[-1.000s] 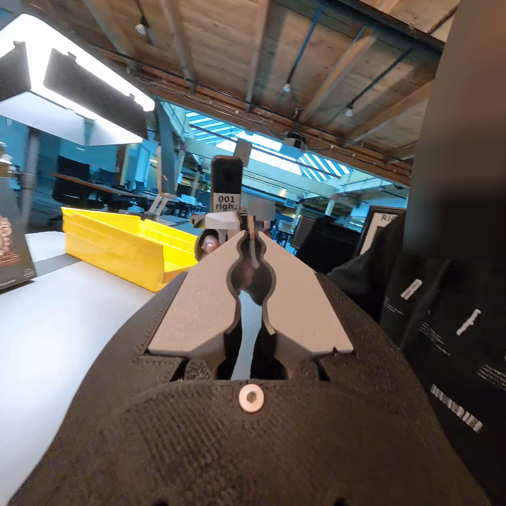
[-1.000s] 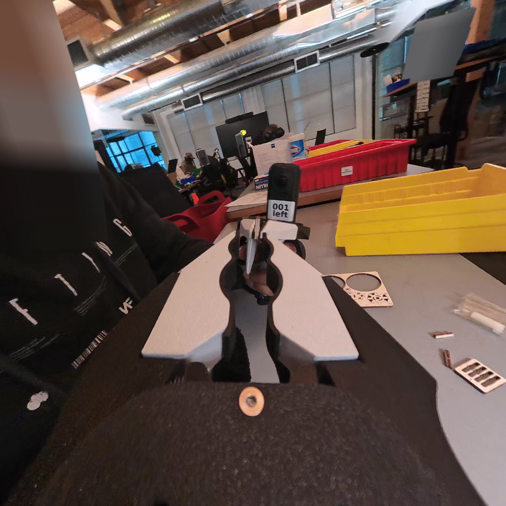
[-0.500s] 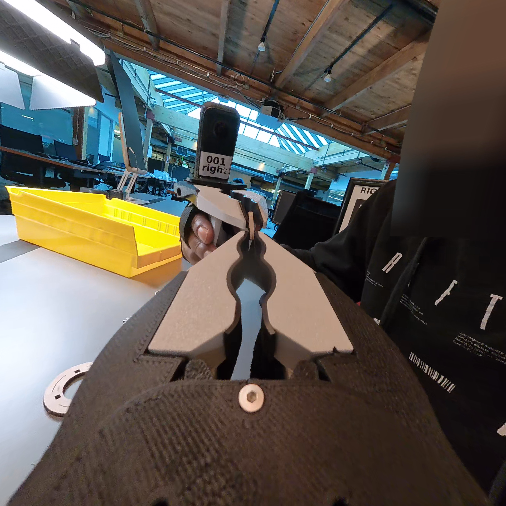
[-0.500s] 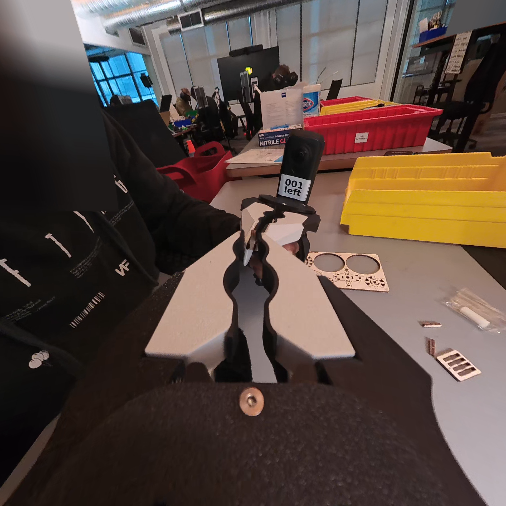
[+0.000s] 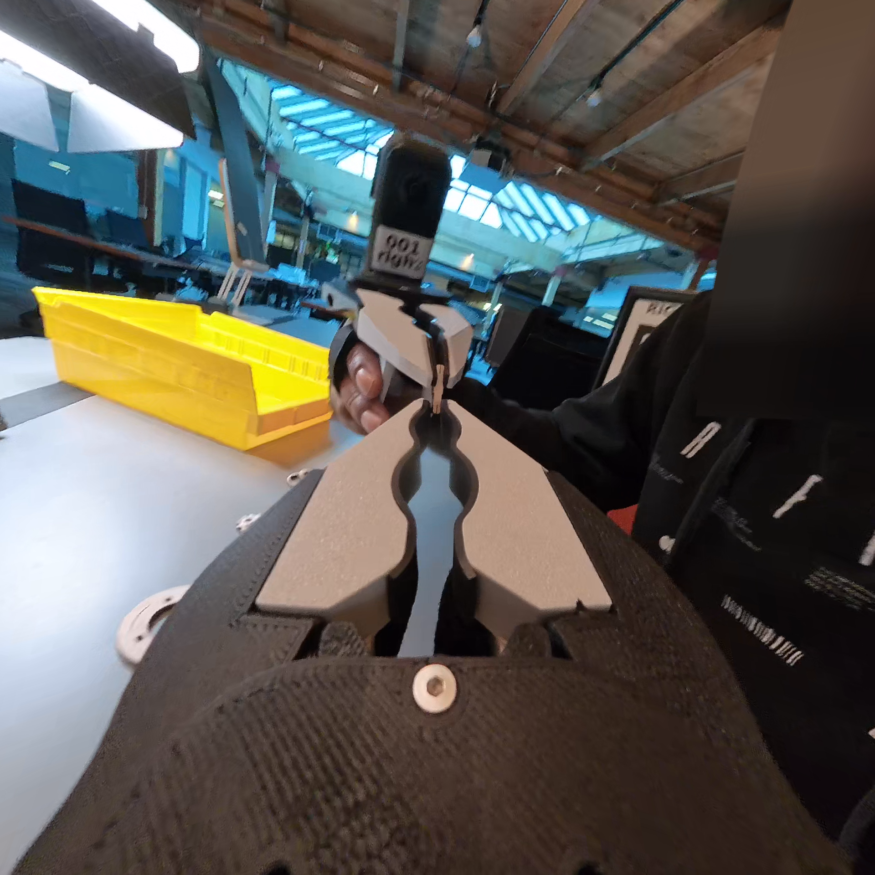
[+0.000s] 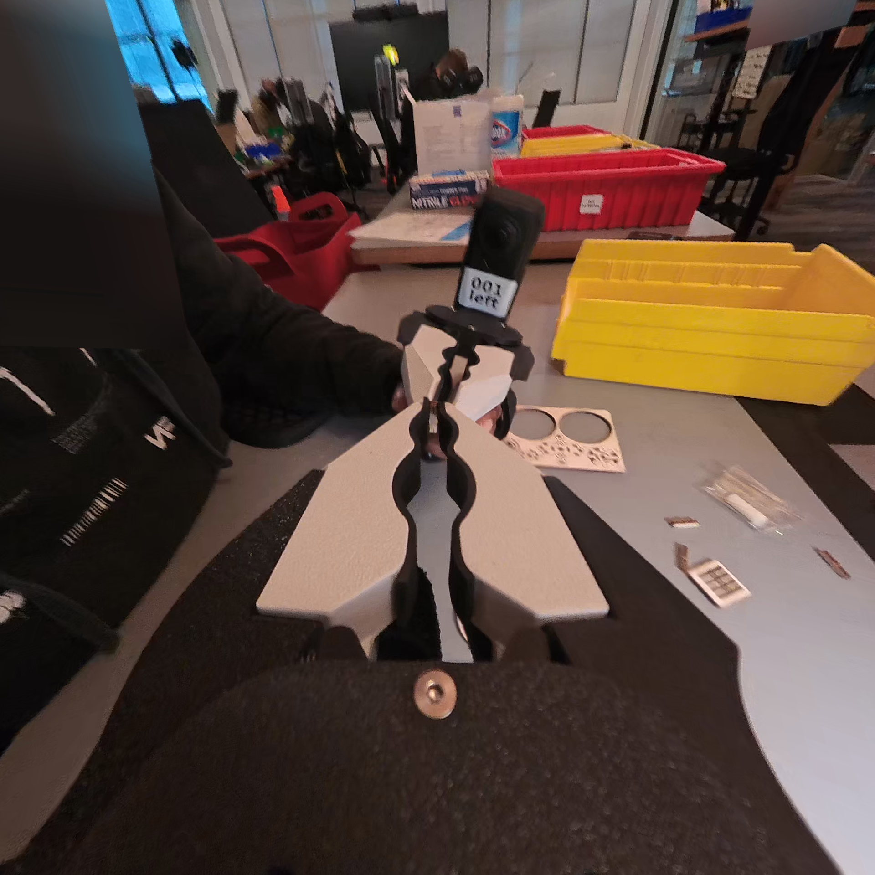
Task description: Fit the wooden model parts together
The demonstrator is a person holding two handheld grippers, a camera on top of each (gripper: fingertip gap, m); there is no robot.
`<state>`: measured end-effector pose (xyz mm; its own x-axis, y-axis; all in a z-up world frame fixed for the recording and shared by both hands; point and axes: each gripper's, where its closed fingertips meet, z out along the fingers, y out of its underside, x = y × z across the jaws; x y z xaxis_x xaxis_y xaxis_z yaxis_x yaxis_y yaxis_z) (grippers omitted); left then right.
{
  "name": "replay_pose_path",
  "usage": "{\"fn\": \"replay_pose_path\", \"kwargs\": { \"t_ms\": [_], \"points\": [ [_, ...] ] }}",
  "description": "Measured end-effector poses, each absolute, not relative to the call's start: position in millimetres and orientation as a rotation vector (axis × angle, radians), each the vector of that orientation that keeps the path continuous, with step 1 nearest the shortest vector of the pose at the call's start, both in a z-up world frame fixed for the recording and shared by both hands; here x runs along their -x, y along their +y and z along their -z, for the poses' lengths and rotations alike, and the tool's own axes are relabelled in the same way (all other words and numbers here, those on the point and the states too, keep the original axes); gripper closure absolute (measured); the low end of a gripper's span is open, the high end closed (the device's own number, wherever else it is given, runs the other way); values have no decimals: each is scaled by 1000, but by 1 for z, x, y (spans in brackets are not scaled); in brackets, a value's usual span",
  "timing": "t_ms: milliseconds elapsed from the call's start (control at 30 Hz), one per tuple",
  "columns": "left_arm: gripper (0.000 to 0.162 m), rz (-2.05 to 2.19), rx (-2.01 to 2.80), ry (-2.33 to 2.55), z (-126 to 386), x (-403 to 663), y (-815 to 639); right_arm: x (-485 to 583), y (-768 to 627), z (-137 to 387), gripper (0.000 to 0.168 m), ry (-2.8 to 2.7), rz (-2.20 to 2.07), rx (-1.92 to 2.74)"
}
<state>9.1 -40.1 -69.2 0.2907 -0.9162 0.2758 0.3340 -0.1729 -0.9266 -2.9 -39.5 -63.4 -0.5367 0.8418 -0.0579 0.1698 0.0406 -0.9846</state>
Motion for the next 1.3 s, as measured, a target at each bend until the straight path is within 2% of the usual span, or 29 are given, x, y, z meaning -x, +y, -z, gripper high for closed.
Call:
{"fn": "replay_pose_path", "kwargs": {
  "t_ms": [167,267,433,533,867,1100,1300],
  "points": [
    [124,857,1660,687,129,6,-5,-1,-22,98,168,-1875,-1279,1115],
    [115,650,1869,796,173,11,0,0,-21,133,168,-1934,-1205,1195],
    [113,472,2060,974,218,9,-4,-1,-27,194,168,-2034,-1099,1286],
    [112,423,2086,1029,228,7,-5,-1,-23,208,168,-2060,-1068,1306],
    [115,389,2073,1080,232,1,-4,-2,-18,217,168,-2079,-1037,1313],
    [136,365,2030,1144,232,-1,-5,-4,-16,219,168,-2110,-1000,1294],
    [133,339,2030,1151,231,0,-4,0,-11,217,168,-2079,-1009,1293]
  ]
}}
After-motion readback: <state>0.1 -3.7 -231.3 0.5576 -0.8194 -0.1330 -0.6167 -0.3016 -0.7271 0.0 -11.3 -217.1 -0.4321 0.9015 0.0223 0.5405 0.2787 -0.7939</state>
